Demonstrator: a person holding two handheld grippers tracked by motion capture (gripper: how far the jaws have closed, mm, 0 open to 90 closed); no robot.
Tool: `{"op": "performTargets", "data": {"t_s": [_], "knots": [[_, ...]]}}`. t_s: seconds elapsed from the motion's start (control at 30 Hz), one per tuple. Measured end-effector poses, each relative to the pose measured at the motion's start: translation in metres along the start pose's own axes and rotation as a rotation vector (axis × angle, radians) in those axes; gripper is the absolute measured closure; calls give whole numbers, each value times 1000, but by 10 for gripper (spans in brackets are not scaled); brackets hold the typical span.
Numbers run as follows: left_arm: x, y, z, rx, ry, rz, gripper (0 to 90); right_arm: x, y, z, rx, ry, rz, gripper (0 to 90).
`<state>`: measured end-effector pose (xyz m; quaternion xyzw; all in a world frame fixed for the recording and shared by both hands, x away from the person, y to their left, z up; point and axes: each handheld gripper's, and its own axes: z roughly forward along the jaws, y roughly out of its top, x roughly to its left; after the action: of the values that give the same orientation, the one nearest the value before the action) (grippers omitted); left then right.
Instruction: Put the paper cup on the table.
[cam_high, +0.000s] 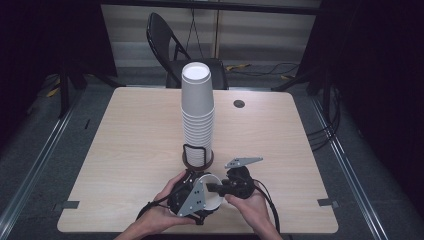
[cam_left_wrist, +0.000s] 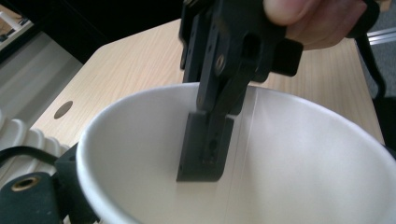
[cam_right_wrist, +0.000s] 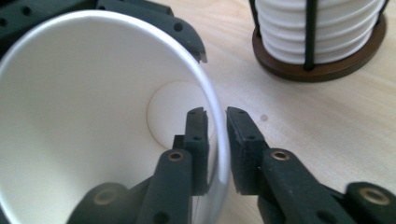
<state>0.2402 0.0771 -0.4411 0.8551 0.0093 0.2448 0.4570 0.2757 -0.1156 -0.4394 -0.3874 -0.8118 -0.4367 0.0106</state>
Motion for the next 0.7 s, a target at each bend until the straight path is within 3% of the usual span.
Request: {"op": "performTargets", "data": {"t_s": [0.2,0.33,0.5,0.7], "knots": [[7,-5,1,3,-2,-100,83,-2,2,-8,-34,-16,7,695],[13,-9,-2,4,0,-156,84,-5,3,-13,-87,-26,5,628],[22,-15,-7,-15,3,-261,84,-6,4,-23,-151,-29,-5,571],[32,-22,-12,-30,-7,-343,85,-12,4,-34,-215,-36,0,525]]}}
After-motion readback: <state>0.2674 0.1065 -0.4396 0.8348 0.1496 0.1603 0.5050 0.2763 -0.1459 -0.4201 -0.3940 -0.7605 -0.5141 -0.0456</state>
